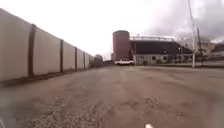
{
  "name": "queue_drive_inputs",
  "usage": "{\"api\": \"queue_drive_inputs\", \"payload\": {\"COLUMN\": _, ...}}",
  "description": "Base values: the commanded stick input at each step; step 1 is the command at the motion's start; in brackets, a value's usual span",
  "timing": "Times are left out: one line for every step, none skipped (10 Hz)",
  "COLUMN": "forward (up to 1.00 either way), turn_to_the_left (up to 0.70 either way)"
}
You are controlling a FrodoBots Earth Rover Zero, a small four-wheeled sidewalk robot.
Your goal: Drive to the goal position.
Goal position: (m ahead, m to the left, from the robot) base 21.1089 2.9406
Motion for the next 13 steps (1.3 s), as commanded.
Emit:
{"api": "queue_drive_inputs", "payload": {"forward": 0.6, "turn_to_the_left": 0.0}}
{"api": "queue_drive_inputs", "payload": {"forward": 0.6, "turn_to_the_left": 0.0}}
{"api": "queue_drive_inputs", "payload": {"forward": 0.6, "turn_to_the_left": 0.0}}
{"api": "queue_drive_inputs", "payload": {"forward": 0.6, "turn_to_the_left": 0.0}}
{"api": "queue_drive_inputs", "payload": {"forward": 0.6, "turn_to_the_left": 0.0}}
{"api": "queue_drive_inputs", "payload": {"forward": 0.6, "turn_to_the_left": 0.0}}
{"api": "queue_drive_inputs", "payload": {"forward": 0.6, "turn_to_the_left": 0.0}}
{"api": "queue_drive_inputs", "payload": {"forward": 0.6, "turn_to_the_left": 0.0}}
{"api": "queue_drive_inputs", "payload": {"forward": 0.6, "turn_to_the_left": 0.0}}
{"api": "queue_drive_inputs", "payload": {"forward": 0.6, "turn_to_the_left": 0.0}}
{"api": "queue_drive_inputs", "payload": {"forward": 0.6, "turn_to_the_left": 0.0}}
{"api": "queue_drive_inputs", "payload": {"forward": 0.6, "turn_to_the_left": 0.0}}
{"api": "queue_drive_inputs", "payload": {"forward": 0.6, "turn_to_the_left": 0.0}}
